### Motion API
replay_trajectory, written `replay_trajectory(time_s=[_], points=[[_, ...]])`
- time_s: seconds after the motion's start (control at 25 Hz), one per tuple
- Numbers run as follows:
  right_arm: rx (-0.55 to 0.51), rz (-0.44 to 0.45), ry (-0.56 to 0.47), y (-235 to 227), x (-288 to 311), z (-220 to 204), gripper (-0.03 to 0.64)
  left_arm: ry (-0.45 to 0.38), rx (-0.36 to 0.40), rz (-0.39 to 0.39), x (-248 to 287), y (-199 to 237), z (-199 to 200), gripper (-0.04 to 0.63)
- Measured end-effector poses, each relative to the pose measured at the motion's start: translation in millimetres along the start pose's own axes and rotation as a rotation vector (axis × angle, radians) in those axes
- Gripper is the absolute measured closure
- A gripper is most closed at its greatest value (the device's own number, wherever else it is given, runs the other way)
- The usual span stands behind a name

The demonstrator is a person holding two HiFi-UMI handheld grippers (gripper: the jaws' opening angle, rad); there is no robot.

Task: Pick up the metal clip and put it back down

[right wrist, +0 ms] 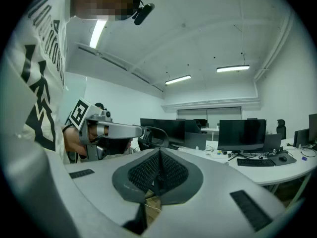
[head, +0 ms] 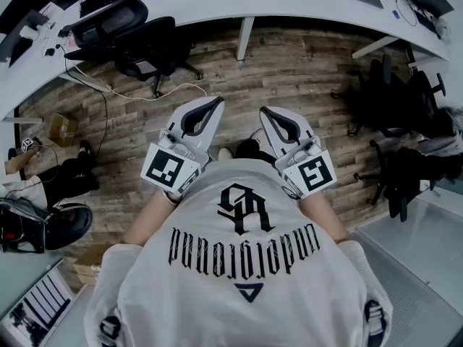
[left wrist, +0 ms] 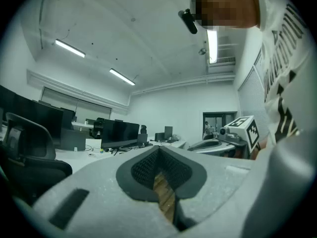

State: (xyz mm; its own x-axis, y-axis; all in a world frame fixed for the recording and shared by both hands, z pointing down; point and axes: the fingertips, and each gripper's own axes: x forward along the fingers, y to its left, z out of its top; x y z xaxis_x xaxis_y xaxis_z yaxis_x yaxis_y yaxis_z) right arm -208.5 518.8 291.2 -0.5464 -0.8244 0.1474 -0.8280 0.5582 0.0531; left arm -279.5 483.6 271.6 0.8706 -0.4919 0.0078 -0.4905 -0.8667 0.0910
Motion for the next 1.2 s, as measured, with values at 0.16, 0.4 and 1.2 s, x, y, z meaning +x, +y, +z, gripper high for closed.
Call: replay_trajectory(time_s=[0.16, 0.4, 1.2], points=[[0.001, -0.002, 0.000, -11, 0, -1, 0.603, 0.006, -0.004, -0.006, 11, 1, -2, 0.583], [0.019, -0.034, 0.002, -42, -6, -7, 0.603, 0.027, -0.005, -0.026, 40, 0, -6, 0.583], [0.031, -0.035, -0.026, -220, -17, -13, 0.604, 0.054, -0.016, 0.031, 207, 10, -7, 0.583]])
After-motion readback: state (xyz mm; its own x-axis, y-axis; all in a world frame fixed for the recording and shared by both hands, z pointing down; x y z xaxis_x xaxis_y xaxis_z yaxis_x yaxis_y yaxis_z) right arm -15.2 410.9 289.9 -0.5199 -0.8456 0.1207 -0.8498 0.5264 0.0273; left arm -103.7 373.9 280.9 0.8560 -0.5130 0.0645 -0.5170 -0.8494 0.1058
